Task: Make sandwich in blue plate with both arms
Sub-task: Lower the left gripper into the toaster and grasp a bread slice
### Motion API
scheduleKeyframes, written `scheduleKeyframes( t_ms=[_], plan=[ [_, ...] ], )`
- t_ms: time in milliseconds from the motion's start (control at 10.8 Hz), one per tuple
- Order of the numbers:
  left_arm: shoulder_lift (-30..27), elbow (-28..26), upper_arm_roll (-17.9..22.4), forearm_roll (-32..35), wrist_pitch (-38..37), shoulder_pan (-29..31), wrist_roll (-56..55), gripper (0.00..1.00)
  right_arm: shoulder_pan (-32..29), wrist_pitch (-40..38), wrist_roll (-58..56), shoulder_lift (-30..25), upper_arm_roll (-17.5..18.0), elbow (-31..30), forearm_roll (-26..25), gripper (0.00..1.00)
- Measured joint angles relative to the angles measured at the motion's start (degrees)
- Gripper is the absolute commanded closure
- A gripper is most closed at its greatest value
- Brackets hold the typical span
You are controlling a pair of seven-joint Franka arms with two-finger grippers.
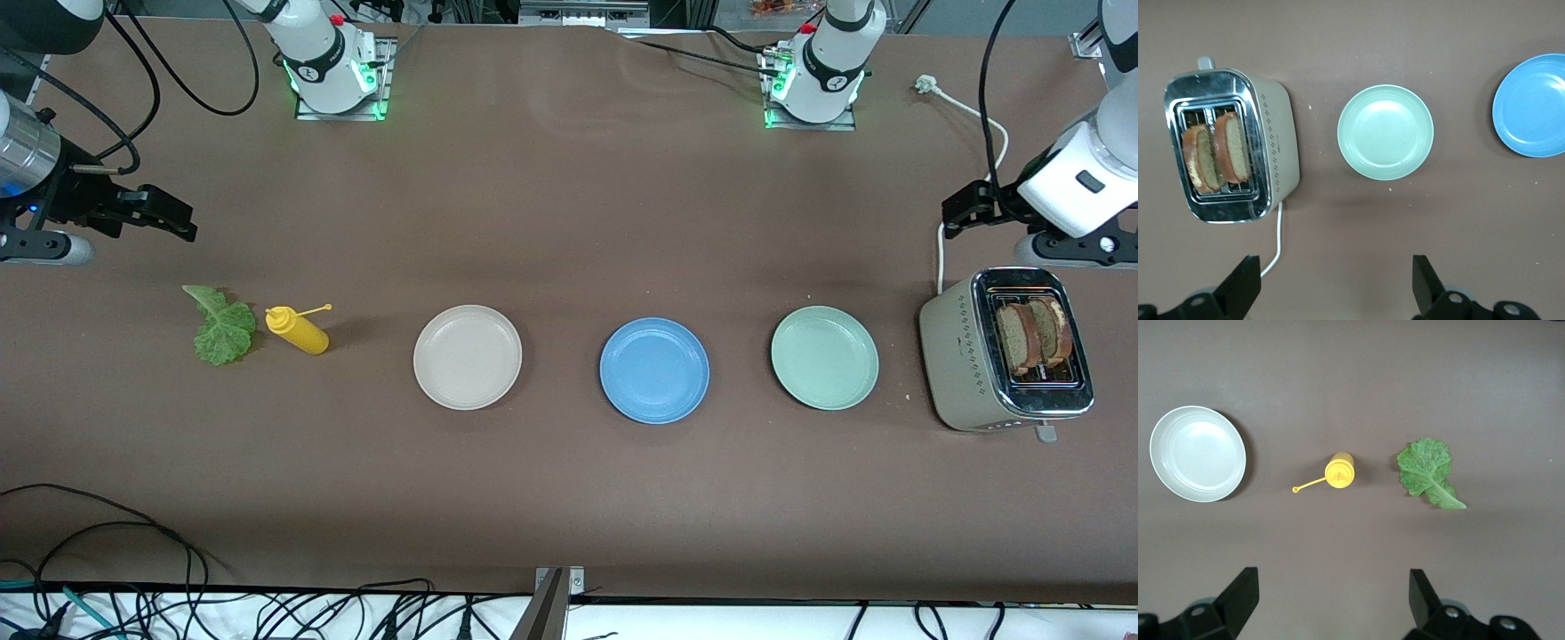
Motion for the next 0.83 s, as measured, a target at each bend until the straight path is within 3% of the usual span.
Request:
scheduleKeyframes(
  t_ms=[462, 831],
  plan=[
    [1.6, -0.7, 4.3, 2.8, 2.4, 0.7, 7.7, 0.0, 0.0, 0.0, 0.0, 0.0, 0.0, -0.2, 0.0, 0.0],
    [5.4, -8.2, 6.6, 2.8, 16.9, 1.4, 9.5, 0.0, 0.0, 0.0, 0.0, 0.1, 0.0, -0.2, 0.0, 0.0]
  ],
)
